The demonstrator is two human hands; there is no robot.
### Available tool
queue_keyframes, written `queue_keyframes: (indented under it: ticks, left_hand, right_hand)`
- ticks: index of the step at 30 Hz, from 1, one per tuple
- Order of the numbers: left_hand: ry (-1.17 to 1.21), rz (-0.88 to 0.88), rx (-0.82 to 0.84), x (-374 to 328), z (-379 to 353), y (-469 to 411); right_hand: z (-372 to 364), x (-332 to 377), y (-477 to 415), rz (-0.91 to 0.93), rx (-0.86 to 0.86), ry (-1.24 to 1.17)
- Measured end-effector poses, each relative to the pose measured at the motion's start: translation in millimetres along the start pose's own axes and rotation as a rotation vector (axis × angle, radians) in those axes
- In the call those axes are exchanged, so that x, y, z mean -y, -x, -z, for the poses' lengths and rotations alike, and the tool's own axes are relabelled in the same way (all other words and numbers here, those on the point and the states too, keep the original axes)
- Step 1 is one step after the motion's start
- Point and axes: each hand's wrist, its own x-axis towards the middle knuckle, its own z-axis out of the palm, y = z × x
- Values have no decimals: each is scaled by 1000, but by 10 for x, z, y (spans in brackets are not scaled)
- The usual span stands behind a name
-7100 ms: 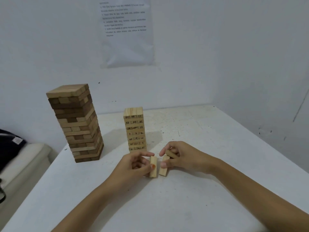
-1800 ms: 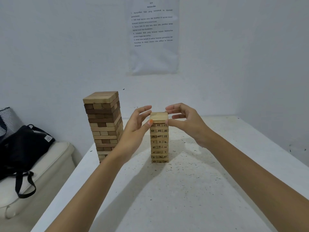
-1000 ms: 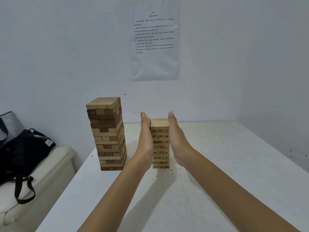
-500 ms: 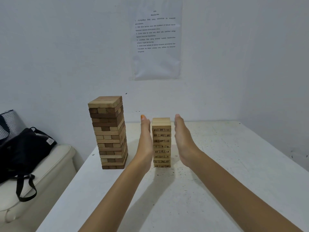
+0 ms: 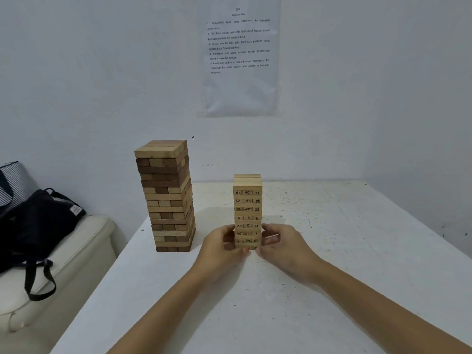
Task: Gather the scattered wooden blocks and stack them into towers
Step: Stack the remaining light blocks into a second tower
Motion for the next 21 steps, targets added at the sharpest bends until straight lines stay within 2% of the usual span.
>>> queue_keyframes:
  ticks: [7,11,21]
  left_hand:
    - [-129,-119,-82,37,-79,69]
    - [-235,-102,-144,96,-150,55]
    - [-219,-109,-165,133,-171,41]
  right_hand:
    - [-121,-13,25,89,-102,11]
    - [-190,-31,15,134,-151,45]
    - [-247,-92,-21,205,-202,61]
